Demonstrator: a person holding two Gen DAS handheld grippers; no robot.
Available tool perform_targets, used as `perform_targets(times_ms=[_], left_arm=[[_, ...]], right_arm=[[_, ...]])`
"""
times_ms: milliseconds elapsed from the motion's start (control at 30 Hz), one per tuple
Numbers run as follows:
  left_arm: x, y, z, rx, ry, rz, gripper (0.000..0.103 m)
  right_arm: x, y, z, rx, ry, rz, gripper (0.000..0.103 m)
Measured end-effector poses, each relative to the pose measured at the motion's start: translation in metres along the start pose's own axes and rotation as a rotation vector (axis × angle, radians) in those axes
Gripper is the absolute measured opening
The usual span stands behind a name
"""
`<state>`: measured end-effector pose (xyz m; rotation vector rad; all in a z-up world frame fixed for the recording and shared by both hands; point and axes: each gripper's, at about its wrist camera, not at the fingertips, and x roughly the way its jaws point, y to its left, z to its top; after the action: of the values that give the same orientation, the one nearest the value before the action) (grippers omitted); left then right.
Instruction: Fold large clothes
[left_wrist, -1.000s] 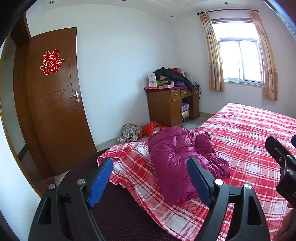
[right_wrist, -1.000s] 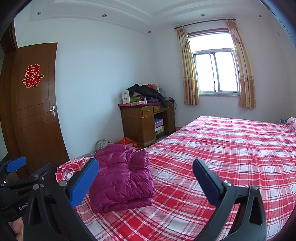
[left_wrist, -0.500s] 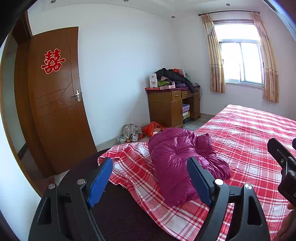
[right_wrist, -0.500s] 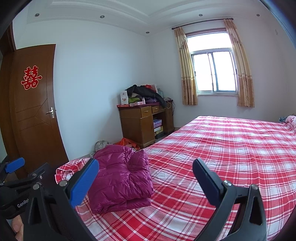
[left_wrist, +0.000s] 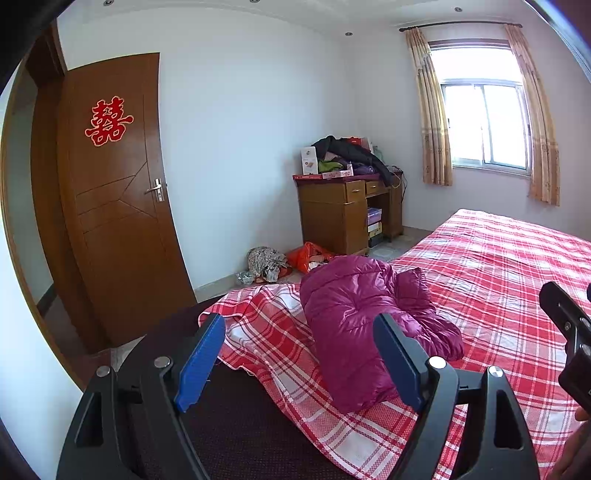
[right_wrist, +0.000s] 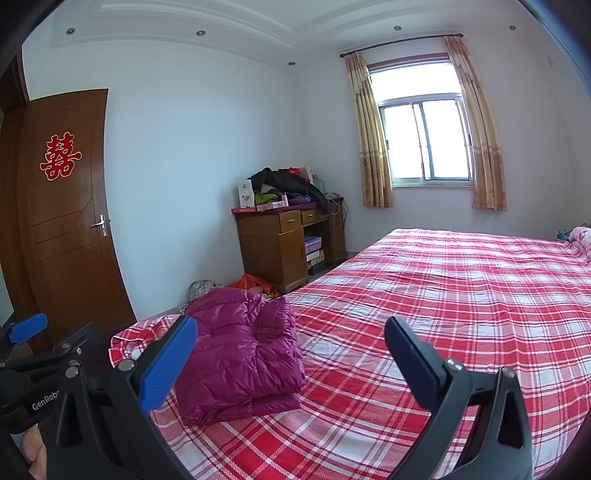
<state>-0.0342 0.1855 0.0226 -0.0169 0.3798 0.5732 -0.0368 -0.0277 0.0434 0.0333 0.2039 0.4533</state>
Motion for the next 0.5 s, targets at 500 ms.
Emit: perform_targets(times_ms=[500], left_arm=[[0.008,-0.009,0.0,0.062,0.025,0.009,0.084]], right_arm=[[0.003,-0.001,-0.001,0.003,0.008,-0.012,0.103]])
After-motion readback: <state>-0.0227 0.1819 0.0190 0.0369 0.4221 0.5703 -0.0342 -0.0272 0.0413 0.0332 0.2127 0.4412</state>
